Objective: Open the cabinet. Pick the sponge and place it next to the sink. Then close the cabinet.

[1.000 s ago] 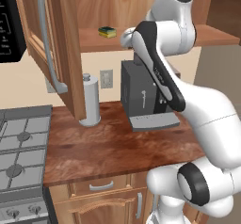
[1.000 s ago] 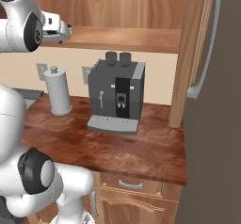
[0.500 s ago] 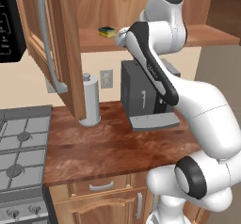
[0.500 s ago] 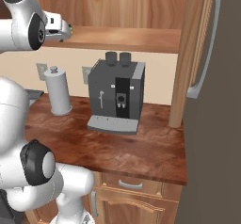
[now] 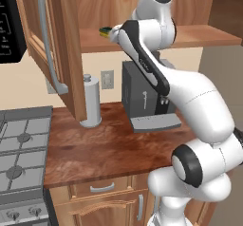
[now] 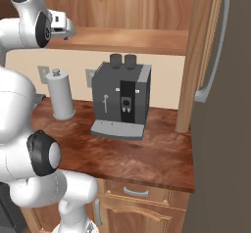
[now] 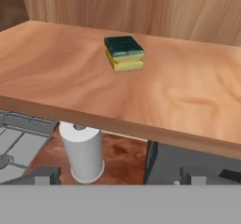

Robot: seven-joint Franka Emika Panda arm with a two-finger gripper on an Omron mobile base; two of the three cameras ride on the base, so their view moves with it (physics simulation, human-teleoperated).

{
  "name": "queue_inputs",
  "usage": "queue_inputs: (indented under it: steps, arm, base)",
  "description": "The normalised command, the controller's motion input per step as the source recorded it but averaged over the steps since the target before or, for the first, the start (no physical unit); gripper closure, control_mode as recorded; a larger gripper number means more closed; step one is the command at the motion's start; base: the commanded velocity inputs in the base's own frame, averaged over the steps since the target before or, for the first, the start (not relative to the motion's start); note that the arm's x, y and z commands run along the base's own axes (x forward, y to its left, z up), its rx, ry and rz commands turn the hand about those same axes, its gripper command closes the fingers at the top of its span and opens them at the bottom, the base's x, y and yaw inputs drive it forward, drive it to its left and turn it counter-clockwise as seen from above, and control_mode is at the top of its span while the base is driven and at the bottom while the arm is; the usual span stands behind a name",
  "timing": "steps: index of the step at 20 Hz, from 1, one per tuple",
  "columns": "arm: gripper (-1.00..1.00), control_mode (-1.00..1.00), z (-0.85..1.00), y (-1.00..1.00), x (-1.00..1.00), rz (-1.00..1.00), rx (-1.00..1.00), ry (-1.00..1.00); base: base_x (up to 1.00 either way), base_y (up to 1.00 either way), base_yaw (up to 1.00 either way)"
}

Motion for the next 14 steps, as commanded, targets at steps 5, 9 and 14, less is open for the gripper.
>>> queue_inputs:
  steps: [5, 9, 14]
  arm:
    - [-1.0, -1.0, 0.21, 0.01, 0.29, 0.0, 0.0, 0.0]
    - [-1.0, -1.0, 0.2, 0.0, 0.3, 0.0, 0.0, 0.01]
    - [-1.0, -1.0, -0.02, 0.0, 0.25, 0.0, 0.0, 0.0]
  base:
    - [0.0, 0.0, 0.0]
    - [0.0, 0.0, 0.0]
    - [0.0, 0.0, 0.0]
